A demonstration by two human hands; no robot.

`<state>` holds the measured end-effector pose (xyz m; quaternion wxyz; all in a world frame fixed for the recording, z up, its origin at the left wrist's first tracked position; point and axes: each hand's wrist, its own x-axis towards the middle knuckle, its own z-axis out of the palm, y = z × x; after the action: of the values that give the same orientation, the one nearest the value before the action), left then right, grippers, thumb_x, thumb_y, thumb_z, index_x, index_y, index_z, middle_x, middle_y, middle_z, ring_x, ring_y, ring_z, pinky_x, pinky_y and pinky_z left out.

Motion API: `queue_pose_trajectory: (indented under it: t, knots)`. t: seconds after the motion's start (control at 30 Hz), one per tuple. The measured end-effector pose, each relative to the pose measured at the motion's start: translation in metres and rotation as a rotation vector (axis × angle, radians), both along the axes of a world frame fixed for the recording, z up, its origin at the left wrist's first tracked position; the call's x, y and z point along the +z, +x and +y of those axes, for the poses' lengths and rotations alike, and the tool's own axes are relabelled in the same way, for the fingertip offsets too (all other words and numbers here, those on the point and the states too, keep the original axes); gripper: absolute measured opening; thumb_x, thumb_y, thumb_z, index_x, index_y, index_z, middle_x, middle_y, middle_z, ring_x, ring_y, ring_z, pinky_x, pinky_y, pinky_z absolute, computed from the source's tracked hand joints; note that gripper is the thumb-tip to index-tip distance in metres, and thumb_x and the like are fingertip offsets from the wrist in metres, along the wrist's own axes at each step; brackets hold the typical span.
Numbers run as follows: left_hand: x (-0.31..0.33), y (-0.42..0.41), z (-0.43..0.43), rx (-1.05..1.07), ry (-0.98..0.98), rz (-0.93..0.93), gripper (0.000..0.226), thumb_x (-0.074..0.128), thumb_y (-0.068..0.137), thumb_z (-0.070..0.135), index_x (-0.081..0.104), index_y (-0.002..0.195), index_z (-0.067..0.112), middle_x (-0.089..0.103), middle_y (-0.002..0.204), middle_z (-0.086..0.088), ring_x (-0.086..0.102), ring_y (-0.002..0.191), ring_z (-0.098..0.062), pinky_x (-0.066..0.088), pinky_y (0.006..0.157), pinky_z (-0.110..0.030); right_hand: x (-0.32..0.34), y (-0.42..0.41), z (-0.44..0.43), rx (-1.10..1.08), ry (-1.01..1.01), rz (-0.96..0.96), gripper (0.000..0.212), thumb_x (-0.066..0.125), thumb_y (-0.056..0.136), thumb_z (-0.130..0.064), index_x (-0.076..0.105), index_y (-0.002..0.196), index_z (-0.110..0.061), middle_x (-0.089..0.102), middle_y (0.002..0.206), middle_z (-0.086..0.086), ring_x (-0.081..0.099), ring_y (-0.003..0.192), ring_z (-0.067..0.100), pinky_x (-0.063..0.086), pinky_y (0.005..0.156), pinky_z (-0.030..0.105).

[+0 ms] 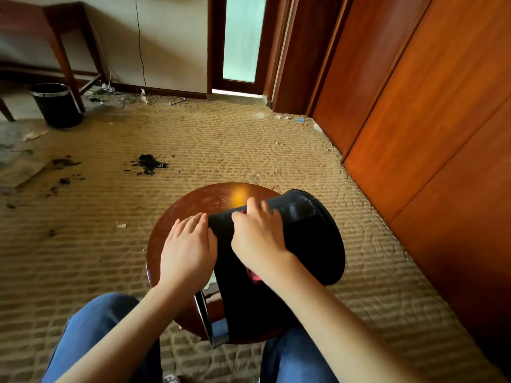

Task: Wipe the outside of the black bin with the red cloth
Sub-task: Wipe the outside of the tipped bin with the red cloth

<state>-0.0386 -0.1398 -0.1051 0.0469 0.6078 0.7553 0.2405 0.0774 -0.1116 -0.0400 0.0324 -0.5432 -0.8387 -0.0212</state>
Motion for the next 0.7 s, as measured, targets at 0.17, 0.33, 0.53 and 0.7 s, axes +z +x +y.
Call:
queue_pose_trajectory:
  t: [0.17, 0.33, 0.53, 0.7]
  knots:
    - [0.003, -0.007, 0.009, 0.019, -0.027, -0.079, 0.045, 0.03, 0.101, 0.023, 0.049, 0.137, 0.004, 0.048, 0.144, -0.009, 0.037, 0.137, -0.022, 0.014, 0.117, -0.031, -0.026, 0.027, -0.033, 0.02, 0.207, 0.013, 0.037, 0.06, 0.065, -0.01, 0.071, 0.1, -0.007, 0.06, 0.086, 0.01, 0.058, 0.075, 0.029, 0.047, 0.061, 0.035]
    - [0.006, -0.009, 0.013, 0.017, -0.033, -0.114, 0.043, 0.033, 0.101, 0.02, 0.048, 0.137, 0.002, 0.046, 0.145, -0.011, 0.036, 0.137, -0.024, 0.016, 0.117, -0.032, -0.041, 0.054, -0.061, 0.049, 0.225, -0.03, 0.049, 0.041, 0.074, -0.011, 0.066, 0.115, -0.006, 0.059, 0.085, 0.011, 0.056, 0.073, 0.03, 0.043, 0.06, 0.035]
    - [0.005, -0.004, 0.002, 0.01, -0.024, -0.087, 0.048, 0.029, 0.099, 0.025, 0.049, 0.137, 0.003, 0.047, 0.144, -0.011, 0.036, 0.137, -0.025, 0.016, 0.118, -0.035, -0.005, 0.006, -0.009, 0.001, 0.113, -0.101, 0.033, 0.049, 0.087, -0.012, 0.057, 0.118, -0.006, 0.046, 0.125, 0.015, 0.043, 0.116, 0.035, 0.037, 0.09, 0.042]
    - [0.008, -0.007, 0.005, 0.024, -0.013, -0.124, 0.042, 0.034, 0.1, 0.02, 0.052, 0.134, 0.005, 0.049, 0.143, -0.009, 0.037, 0.136, -0.024, 0.019, 0.117, -0.037, -0.02, 0.017, -0.017, -0.005, 0.202, -0.028, 0.031, 0.066, 0.073, -0.003, 0.066, 0.104, -0.002, 0.056, 0.103, 0.02, 0.055, 0.092, 0.039, 0.044, 0.072, 0.04]
